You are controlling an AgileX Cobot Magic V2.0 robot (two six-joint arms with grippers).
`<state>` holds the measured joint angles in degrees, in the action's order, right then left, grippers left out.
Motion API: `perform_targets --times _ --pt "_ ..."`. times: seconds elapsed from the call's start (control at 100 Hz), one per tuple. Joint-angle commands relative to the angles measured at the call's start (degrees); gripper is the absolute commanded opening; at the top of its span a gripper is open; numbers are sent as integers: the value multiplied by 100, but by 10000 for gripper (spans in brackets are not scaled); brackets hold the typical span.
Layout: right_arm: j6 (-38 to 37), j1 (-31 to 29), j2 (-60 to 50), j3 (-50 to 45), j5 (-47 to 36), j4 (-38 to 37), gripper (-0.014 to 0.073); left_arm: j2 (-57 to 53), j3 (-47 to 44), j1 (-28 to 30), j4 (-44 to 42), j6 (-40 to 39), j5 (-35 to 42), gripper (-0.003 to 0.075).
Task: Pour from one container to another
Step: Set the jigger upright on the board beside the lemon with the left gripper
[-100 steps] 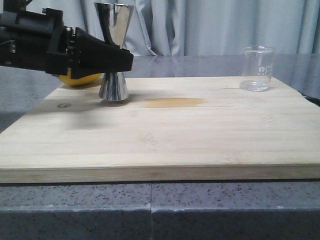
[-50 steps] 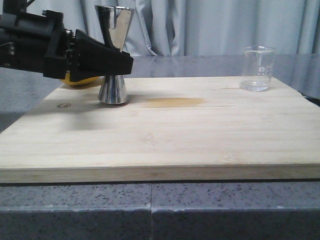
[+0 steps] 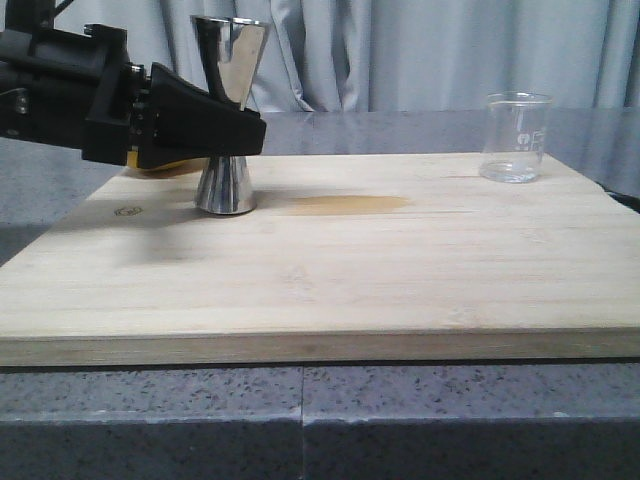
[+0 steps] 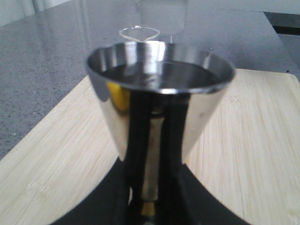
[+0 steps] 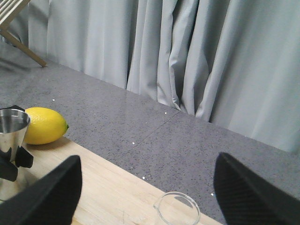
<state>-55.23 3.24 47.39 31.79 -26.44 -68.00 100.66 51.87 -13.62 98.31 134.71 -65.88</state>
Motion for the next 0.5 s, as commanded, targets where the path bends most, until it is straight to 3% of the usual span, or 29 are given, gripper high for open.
perform_targets --times 0.0,0.49 --pt "6 -1 -85 145 -213 133 534 -231 118 14 336 -68 -343 -19" --pt "6 -1 -85 145 -213 125 533 266 118 -12 778 -68 -681 -19"
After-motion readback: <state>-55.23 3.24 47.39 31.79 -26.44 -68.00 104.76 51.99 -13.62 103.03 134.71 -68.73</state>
